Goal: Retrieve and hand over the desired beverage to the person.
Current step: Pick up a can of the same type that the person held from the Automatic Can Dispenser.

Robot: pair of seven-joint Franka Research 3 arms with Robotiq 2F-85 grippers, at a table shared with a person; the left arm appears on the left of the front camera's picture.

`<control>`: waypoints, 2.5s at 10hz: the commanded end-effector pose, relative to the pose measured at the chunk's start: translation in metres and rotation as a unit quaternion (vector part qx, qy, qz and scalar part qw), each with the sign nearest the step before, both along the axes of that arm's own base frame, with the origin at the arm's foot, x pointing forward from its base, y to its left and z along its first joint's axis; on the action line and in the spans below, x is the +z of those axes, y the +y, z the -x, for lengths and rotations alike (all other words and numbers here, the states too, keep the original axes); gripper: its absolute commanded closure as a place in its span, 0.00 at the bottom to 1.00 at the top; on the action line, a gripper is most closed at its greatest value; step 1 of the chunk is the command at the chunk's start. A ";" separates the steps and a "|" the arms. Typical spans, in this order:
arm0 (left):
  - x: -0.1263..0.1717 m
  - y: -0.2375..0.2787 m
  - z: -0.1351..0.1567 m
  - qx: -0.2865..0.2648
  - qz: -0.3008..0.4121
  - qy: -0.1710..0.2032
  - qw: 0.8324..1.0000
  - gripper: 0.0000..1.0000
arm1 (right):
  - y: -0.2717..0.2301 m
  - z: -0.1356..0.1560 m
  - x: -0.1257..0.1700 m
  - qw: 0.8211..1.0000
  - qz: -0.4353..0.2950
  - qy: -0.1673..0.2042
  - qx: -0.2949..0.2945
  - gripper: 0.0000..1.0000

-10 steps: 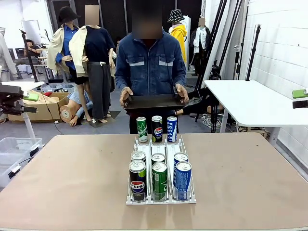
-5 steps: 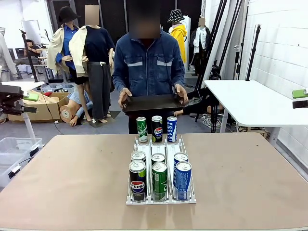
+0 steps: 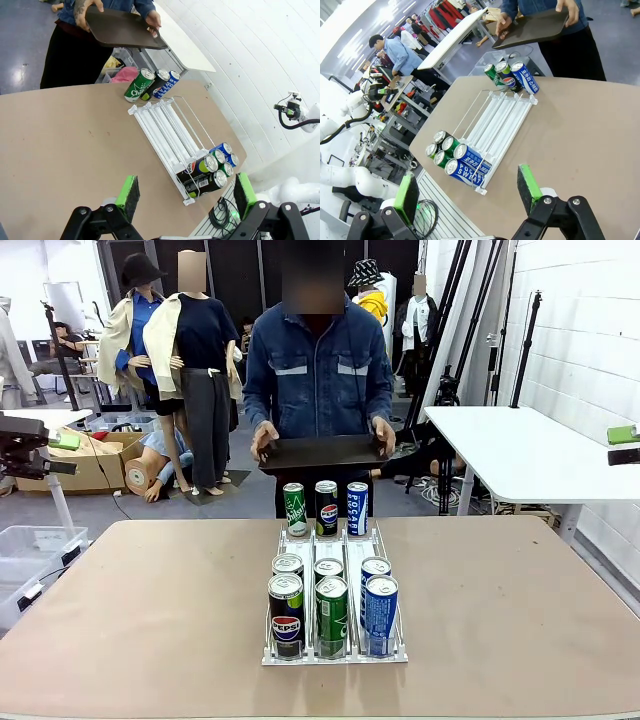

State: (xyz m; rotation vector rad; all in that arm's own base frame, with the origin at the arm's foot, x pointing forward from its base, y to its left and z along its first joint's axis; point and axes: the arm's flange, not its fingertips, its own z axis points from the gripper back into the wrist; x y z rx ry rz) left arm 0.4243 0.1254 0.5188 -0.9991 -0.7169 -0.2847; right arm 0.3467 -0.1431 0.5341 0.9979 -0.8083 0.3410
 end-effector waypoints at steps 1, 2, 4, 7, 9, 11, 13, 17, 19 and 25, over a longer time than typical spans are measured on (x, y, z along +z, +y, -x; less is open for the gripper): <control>0.000 0.001 0.001 -0.001 0.002 -0.001 1.000 0.00 | 0.000 -0.002 0.000 1.000 -0.008 -0.005 0.002 0.00; 0.000 0.001 0.001 -0.001 0.002 -0.001 1.000 0.00 | 0.000 -0.002 0.000 1.000 -0.008 -0.005 0.002 0.00; 0.000 0.001 0.001 -0.001 0.002 -0.001 1.000 0.00 | 0.000 -0.002 0.000 1.000 -0.008 -0.005 0.002 0.00; 0.000 0.001 0.001 -0.001 0.002 -0.001 1.000 0.00 | 0.000 -0.002 0.000 1.000 -0.008 -0.005 0.002 0.00; 0.000 0.001 0.001 -0.001 0.002 -0.001 1.000 0.00 | 0.000 -0.002 0.000 1.000 -0.008 -0.005 0.002 0.00; 0.000 0.001 0.001 -0.001 0.002 -0.001 1.000 0.00 | 0.000 -0.002 0.000 1.000 -0.008 -0.005 0.002 0.00; 0.000 0.001 0.001 -0.001 0.002 -0.001 1.000 0.00 | 0.000 -0.002 0.000 1.000 -0.008 -0.005 0.002 0.00; 0.000 0.001 0.001 -0.001 0.002 -0.001 1.000 0.00 | 0.000 -0.002 0.000 1.000 -0.008 -0.005 0.002 0.00; 0.000 0.001 0.001 -0.001 0.002 -0.001 1.000 0.00 | 0.000 -0.002 0.000 1.000 -0.008 -0.005 0.002 0.00; 0.000 0.001 0.001 -0.001 0.002 -0.001 1.000 0.00 | 0.000 -0.002 0.000 1.000 -0.008 -0.005 0.002 0.00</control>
